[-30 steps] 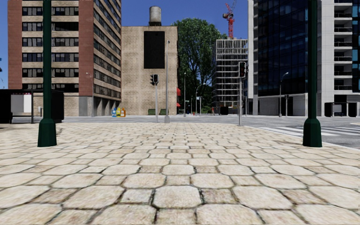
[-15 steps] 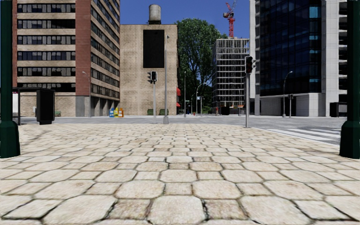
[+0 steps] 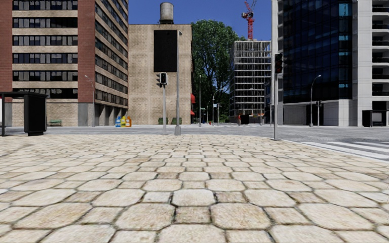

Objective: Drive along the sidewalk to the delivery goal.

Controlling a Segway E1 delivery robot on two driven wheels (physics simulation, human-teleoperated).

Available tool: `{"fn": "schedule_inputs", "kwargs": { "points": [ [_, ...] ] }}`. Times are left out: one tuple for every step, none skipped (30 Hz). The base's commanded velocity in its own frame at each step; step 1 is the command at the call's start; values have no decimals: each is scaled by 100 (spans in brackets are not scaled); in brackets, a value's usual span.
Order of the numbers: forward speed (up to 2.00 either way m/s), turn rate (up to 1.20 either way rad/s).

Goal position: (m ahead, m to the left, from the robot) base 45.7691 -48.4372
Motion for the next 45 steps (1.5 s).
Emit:
{"fn": "schedule_inputs", "kwargs": {
  "points": [
    [200,0],
    [200,0],
    [200,0],
    [200,-12],
    [200,-12],
    [200,-21],
    [200,-25],
    [200,-38],
    [200,-48],
    [200,-48],
    [200,-48],
    [200,-46],
    [200,-45],
    [200,-45],
    [200,-45],
    [200,-45],
    [200,-45],
    [200,-45],
    [200,-45],
    [200,-45],
    [200,-45],
    [200,-45],
    [200,-45],
    [200,-45],
    [200,-45],
    [200,-45],
    [200,-45],
    [200,-45],
    [200,-45],
    [200,-45],
    [200,-45],
    [200,-45],
    [200,-45],
    [200,-45],
    [200,-45],
    [200,-45],
    [200,-45],
    [200,-45],
    [200,-45],
    [200,-45],
    [200,-45],
    [200,-45],
    [200,-45],
    [200,-45],
    [200,-46]
  ]
}}
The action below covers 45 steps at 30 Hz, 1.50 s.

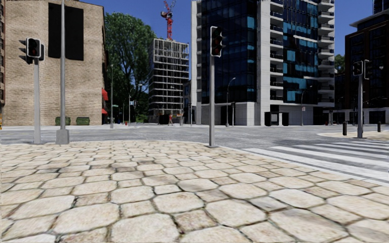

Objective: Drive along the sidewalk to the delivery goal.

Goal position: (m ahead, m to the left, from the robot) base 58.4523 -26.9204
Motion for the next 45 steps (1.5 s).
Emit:
{"fn": "schedule_inputs", "kwargs": {
  "points": [
    [200,-47],
    [200,-47],
    [200,-48],
    [200,-48],
    [200,-48],
    [200,-48],
    [200,-48],
    [200,-48],
    [200,-48],
    [200,-48],
    [200,-51],
    [200,-55],
    [200,-55],
    [200,-56],
    [200,-56],
    [200,-56],
    [200,-56],
    [200,-56],
    [200,-56],
    [200,-56],
    [200,-56],
    [200,-57],
    [200,-58],
    [200,-58],
    [190,-59],
    [166,-60],
    [154,-60],
    [142,-63],
    [142,-63],
    [137,-64],
    [133,-65],
    [130,-65],
    [127,-65],
    [124,-65],
    [124,-65],
    [121,-65],
    [121,-65],
    [118,-65],
    [117,-66],
    [116,-66],
    [116,-66],
    [116,-66],
    [116,-66],
    [116,-66],
    [117,-66]
  ]
}}
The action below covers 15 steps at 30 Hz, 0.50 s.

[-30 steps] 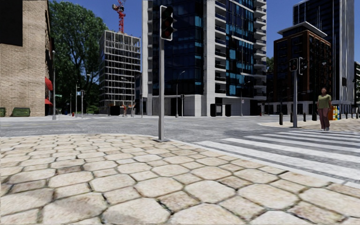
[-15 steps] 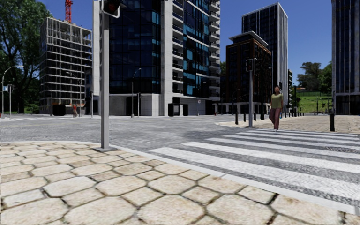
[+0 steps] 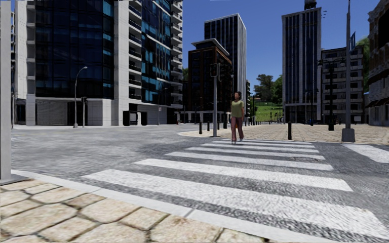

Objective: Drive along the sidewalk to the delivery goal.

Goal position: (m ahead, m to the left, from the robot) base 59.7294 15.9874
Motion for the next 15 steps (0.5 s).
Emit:
{"fn": "schedule_inputs", "kwargs": {
  "points": [
    [119,-66],
    [119,-66],
    [124,-66],
    [126,-65],
    [126,-63],
    [126,-63],
    [126,-62],
    [126,-62],
    [126,-62],
    [126,-62],
    [128,-62],
    [130,-62],
    [130,-62],
    [131,-62],
    [132,-62]
  ]
}}
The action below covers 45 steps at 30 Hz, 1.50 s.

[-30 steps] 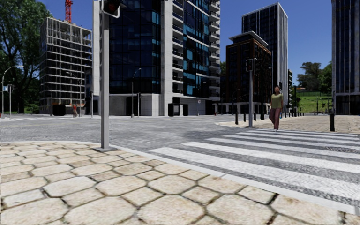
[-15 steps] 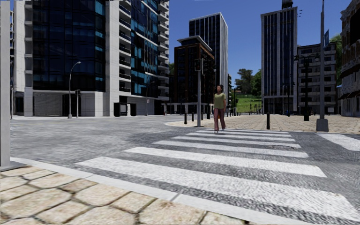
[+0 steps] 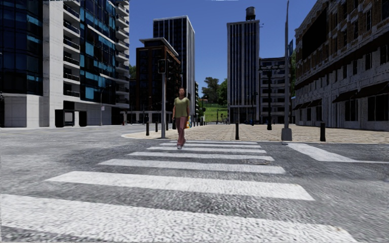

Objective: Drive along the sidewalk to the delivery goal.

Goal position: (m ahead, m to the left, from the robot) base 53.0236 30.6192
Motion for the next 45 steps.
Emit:
{"fn": "schedule_inputs", "kwargs": {
  "points": [
    [132,-61],
    [132,-57],
    [133,-54],
    [133,-54],
    [133,-49],
    [133,-38],
    [133,-22],
    [133,-5],
    [133,-5],
    [133,0],
    [133,0],
    [133,0],
    [133,0],
    [133,0],
    [133,0],
    [133,0],
    [133,0],
    [133,0],
    [133,0],
    [133,0],
    [133,0],
    [133,0],
    [133,0],
    [133,0],
    [133,0],
    [133,0],
    [134,0],
    [134,0],
    [134,0],
    [135,0],
    [136,0],
    [136,0],
    [136,0],
    [136,0],
    [137,0],
    [137,0],
    [137,0],
    [138,0],
    [138,0],
    [138,0],
    [138,0],
    [139,0],
    [139,0],
    [140,0],
    [140,0]
  ]
}}
